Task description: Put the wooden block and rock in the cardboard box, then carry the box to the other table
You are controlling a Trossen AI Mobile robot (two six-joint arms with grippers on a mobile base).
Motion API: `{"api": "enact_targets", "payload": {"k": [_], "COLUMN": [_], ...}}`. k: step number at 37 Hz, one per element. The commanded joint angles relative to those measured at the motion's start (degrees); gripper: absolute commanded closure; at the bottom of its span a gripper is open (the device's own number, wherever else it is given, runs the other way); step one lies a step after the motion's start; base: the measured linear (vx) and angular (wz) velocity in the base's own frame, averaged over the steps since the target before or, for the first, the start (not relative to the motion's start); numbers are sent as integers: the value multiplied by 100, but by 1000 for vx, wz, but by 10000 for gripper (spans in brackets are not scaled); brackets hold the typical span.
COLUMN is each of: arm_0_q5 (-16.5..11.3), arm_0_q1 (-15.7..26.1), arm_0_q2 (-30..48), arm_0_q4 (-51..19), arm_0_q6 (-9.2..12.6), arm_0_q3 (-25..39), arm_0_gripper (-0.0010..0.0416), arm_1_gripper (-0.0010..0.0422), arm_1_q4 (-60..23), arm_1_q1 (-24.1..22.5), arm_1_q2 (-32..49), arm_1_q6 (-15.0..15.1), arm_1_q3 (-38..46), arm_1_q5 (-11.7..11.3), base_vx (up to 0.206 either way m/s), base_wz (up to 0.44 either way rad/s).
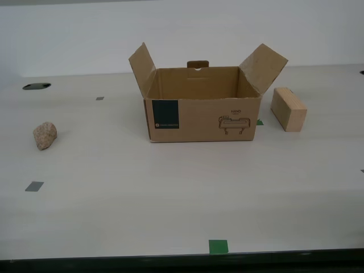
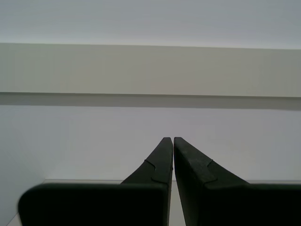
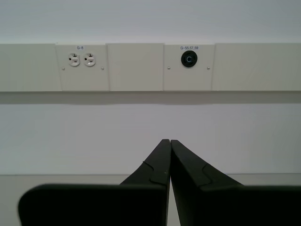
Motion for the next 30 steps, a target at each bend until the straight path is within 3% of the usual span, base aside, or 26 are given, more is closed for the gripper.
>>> {"api": "enact_targets", "payload": {"k": [1, 30], "arm_0_q5": [4, 4], "arm_0_q1": [0, 0], "arm_0_q2": [2, 2], "arm_0_q4": [13, 13], "arm_0_q6": [0, 0], "arm_0_q3": [4, 4], "arm_0_gripper": [406, 406], "arm_1_gripper": [412, 412], "arm_1_q4": [31, 31], "arm_1_q1": [-2, -2], "arm_1_q2": [-2, -2], "arm_1_q6": [9, 9], "arm_1_q3": [4, 4], "arm_1_q5": [13, 13], "base_vx": [0, 0], "base_wz": [0, 0]}}
